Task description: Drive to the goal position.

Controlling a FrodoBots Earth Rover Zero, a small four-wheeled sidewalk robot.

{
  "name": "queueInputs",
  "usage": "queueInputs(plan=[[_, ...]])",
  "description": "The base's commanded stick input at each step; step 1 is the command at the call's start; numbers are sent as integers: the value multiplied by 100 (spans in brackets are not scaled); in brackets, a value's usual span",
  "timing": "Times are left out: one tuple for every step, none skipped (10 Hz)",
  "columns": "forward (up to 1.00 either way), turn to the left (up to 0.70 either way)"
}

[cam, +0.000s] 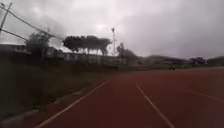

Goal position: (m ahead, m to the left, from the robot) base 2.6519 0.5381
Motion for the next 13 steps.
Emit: queueInputs(plan=[[50,-39],[50,-30],[50,-22],[50,-13],[50,-4],[50,0],[50,0],[50,0],[50,0],[50,0],[50,0],[50,0],[50,0]])
